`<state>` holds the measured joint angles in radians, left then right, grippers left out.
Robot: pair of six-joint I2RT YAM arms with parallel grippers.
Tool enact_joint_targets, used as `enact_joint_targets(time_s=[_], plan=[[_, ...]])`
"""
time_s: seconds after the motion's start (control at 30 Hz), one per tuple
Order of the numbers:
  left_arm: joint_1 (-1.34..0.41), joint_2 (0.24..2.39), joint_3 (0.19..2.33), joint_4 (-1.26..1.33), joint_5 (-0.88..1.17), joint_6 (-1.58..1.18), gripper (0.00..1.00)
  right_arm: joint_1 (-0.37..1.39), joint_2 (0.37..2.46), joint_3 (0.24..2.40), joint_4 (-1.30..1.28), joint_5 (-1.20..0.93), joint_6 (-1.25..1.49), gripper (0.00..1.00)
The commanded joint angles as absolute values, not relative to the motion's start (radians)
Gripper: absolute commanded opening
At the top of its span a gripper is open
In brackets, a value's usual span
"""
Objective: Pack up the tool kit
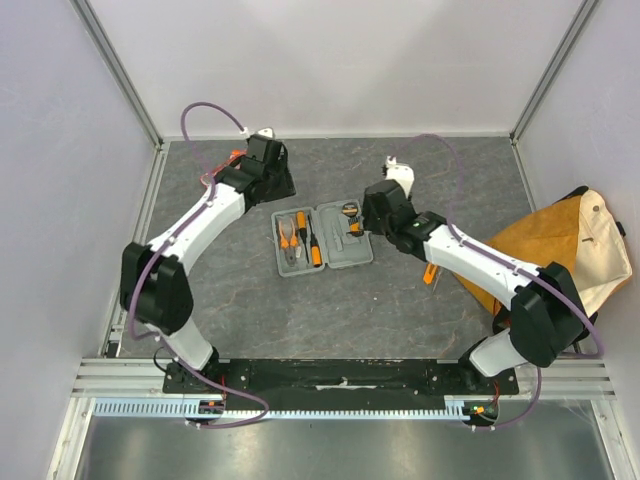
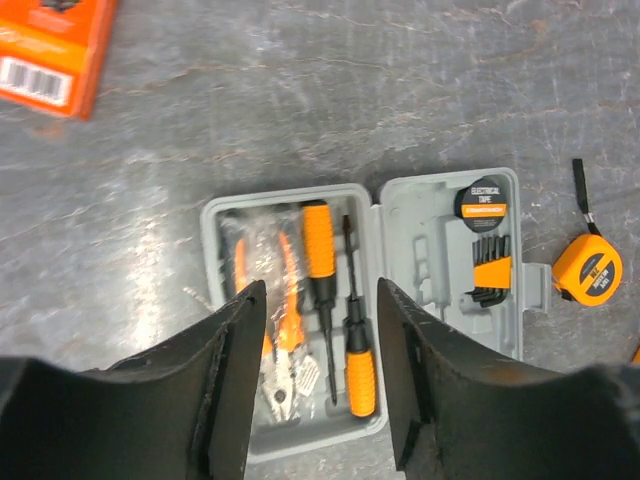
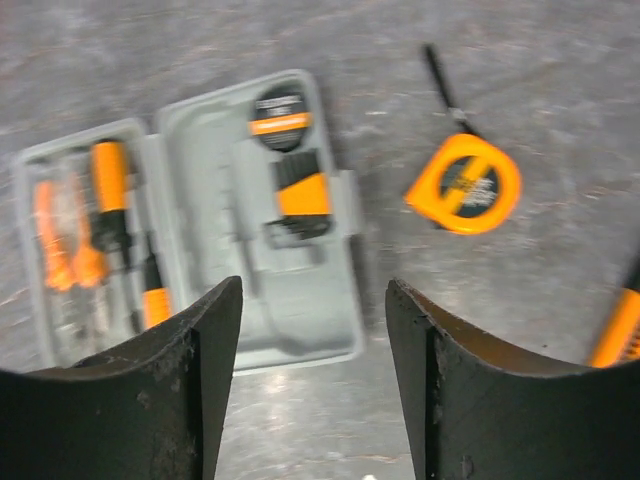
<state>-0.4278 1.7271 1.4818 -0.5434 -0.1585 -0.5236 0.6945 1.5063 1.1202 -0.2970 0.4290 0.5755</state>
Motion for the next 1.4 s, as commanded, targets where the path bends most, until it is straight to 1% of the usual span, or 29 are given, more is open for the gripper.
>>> enact_joint_targets(time_s=[0.0, 0.1, 0.2, 0.27, 0.4, 0.47, 0.57, 0.77, 0.83, 1.37], plan=[[-0.413, 1.585, 1.366, -0.491, -0.294, -0.511, 0.61, 0.595, 1.448, 1.051, -0.31, 0.486, 0.555, 0.68], [-0.394, 1.5, 1.274, -0.445, -0.29, -0.492, 0.71, 0.531, 1.439, 1.005, -0.354, 0.525, 0.593, 0.72], [-0.376, 1.422, 1.177, -0.393, -0.278, -0.48, 0.85, 0.488, 1.399, 0.91, -0.37, 0.592, 0.664, 0.76], [-0.37, 1.367, 1.102, -0.335, -0.268, -0.457, 0.9, 0.46, 1.381, 0.85, -0.365, 0.62, 0.698, 0.79], [-0.367, 1.283, 0.99, -0.23, -0.246, -0.419, 0.92, 0.411, 1.385, 0.786, -0.364, 0.63, 0.718, 0.79], [-0.367, 1.267, 0.971, -0.204, -0.218, -0.416, 0.92, 0.391, 1.403, 0.778, -0.354, 0.617, 0.715, 0.75], [-0.367, 1.272, 0.977, -0.207, -0.204, -0.408, 0.92, 0.367, 1.428, 0.782, -0.334, 0.597, 0.701, 0.7], [-0.368, 1.285, 0.988, -0.229, -0.198, -0.413, 0.92, 0.328, 1.468, 0.784, -0.281, 0.537, 0.672, 0.55], [-0.368, 1.29, 0.988, -0.229, -0.196, -0.413, 0.92, 0.319, 1.482, 0.782, -0.267, 0.517, 0.667, 0.52], [-0.368, 1.313, 1.002, -0.238, -0.178, -0.428, 0.92, 0.29, 1.58, 0.759, -0.21, 0.469, 0.669, 0.47]])
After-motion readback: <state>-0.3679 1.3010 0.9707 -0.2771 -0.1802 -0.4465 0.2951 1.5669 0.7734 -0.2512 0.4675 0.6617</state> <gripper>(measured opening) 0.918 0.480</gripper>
